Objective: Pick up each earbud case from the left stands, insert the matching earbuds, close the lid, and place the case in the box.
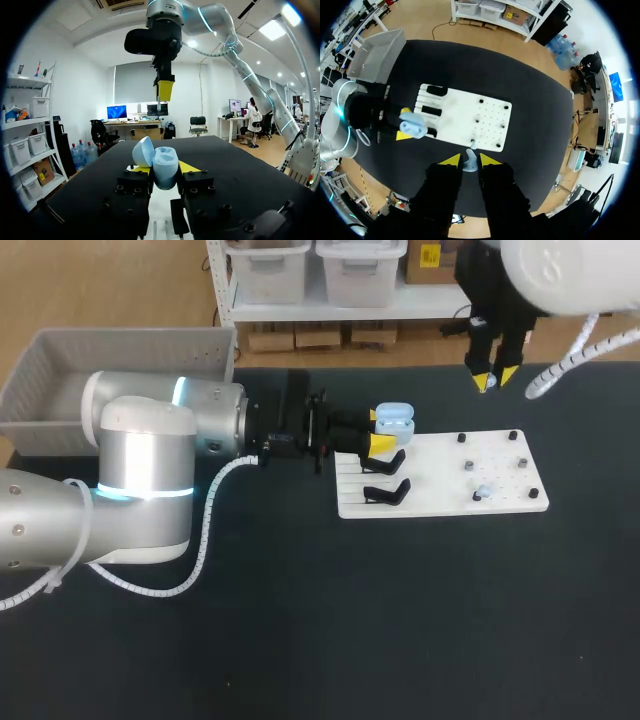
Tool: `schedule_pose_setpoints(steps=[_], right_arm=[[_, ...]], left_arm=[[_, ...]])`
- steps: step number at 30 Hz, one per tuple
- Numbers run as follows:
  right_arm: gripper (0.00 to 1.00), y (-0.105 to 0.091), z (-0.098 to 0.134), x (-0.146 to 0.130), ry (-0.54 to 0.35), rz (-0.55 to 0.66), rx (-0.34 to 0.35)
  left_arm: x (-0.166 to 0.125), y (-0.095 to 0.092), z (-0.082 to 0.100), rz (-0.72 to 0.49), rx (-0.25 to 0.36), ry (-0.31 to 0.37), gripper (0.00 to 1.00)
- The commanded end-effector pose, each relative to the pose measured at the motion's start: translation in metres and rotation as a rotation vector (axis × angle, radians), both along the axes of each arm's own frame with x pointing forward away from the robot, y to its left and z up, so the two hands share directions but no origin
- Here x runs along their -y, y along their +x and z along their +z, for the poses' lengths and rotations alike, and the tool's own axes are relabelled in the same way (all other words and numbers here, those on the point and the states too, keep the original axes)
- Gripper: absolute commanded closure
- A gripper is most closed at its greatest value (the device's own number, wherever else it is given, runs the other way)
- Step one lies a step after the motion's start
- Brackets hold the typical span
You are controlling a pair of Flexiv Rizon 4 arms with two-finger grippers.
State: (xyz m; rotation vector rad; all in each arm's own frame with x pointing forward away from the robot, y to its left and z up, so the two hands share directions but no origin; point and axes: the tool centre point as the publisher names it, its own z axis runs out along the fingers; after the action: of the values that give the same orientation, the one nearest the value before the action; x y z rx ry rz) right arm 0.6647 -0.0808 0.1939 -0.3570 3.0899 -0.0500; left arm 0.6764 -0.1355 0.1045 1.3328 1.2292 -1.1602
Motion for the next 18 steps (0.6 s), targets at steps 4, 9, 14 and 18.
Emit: schedule_pose_setpoints(steps=[4,9,14,18], right_arm=[[1.0,-0.011,0.0142,-0.0124,0.005,0.011,-0.012],[1.0,-0.011,0.0142,-0.0124,0.005,0.011,-0.012],[1.0,-0.011,0.0142,-0.0124,0.005,0.011,-0.012],[1.0,-0.011,0.0142,-0.0124,0.005,0.011,-0.012]], left_arm=[[-0.0001,-0.0013,-0.0013,0.005,0.004,-0.004,1.0],[-0.0001,-0.0013,-0.0013,0.005,0.004,-0.004,1.0],[-0.0001,-0.0013,-0.0013,0.005,0.004,-0.004,1.0],[-0.0001,-0.0013,-0.0013,0.005,0.004,-0.004,1.0]])
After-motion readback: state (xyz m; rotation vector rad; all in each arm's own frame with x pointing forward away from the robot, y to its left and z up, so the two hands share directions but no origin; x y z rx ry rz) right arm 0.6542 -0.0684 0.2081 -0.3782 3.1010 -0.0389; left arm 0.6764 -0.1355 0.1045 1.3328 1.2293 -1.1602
